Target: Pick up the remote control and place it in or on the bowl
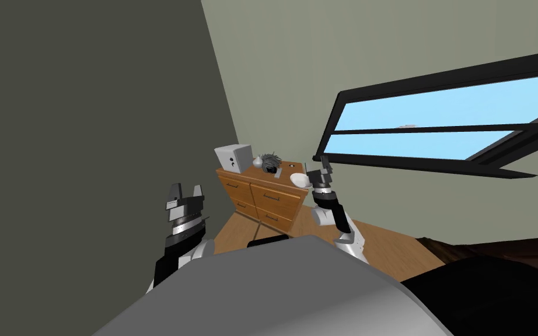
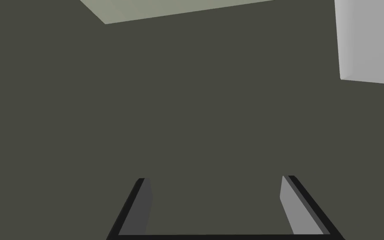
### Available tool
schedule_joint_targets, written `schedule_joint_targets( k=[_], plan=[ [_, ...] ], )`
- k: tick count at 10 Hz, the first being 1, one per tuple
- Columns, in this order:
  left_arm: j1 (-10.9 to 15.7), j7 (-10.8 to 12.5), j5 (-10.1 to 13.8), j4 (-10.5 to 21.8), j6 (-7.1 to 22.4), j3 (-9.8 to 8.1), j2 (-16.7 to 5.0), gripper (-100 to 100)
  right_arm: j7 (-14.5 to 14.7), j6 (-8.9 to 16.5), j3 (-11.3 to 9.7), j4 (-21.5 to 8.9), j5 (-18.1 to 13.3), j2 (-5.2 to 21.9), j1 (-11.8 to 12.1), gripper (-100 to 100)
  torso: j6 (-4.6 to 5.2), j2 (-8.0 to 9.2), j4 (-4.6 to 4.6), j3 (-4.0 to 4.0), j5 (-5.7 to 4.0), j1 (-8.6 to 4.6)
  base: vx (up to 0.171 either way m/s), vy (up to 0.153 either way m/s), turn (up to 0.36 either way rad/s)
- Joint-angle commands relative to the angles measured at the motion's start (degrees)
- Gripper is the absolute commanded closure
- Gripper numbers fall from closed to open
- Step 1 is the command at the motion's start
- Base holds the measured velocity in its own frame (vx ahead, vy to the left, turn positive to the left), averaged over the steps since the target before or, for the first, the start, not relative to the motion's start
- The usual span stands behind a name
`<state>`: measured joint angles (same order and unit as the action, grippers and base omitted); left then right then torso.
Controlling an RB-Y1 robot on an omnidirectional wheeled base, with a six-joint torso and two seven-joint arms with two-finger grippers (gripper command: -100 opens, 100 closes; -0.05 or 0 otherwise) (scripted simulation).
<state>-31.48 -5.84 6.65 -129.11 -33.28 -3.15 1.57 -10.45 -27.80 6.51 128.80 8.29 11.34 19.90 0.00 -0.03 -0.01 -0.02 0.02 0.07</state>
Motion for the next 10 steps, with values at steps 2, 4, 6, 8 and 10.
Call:
schedule_joint_targets(
  k=[2,4,6,8,10],
  plan=[
    [0.0,0.0,0.0,0.0,0.0,0.00,0.0,0,-2.5,3.0,0.6,-1.7,1.9,2.3,-1.8,-100,0.00,-0.01,0.00,-0.01,0.00,0.01,0.005,0.025,0.023],
    [0.0,0.0,0.0,0.0,0.0,0.00,0.0,0,-4.8,5.5,1.2,-3.3,3.7,4.2,-3.5,-100,-0.01,-0.03,-0.01,-0.02,0.00,0.02,0.009,0.028,0.026],
    [0.0,0.0,0.0,0.0,0.0,0.00,0.0,0,-7.2,8.3,1.7,-5.2,5.5,6.2,-5.3,-100,-0.01,-0.05,-0.01,-0.03,0.00,0.01,0.011,0.027,0.029],
    [0.0,0.0,0.0,0.0,0.0,0.00,0.0,0,-9.8,11.3,2.2,-7.2,7.4,8.2,-7.3,-100,-0.01,-0.07,-0.01,-0.04,0.01,0.04,0.016,0.033,0.033],
    [0.0,0.0,0.0,0.0,0.0,0.00,0.0,0,-12.4,14.3,2.7,-9.4,9.3,10.2,-9.3,-100,-0.01,-0.08,-0.01,-0.04,0.01,0.04,0.017,0.033,0.033]
  ],
)
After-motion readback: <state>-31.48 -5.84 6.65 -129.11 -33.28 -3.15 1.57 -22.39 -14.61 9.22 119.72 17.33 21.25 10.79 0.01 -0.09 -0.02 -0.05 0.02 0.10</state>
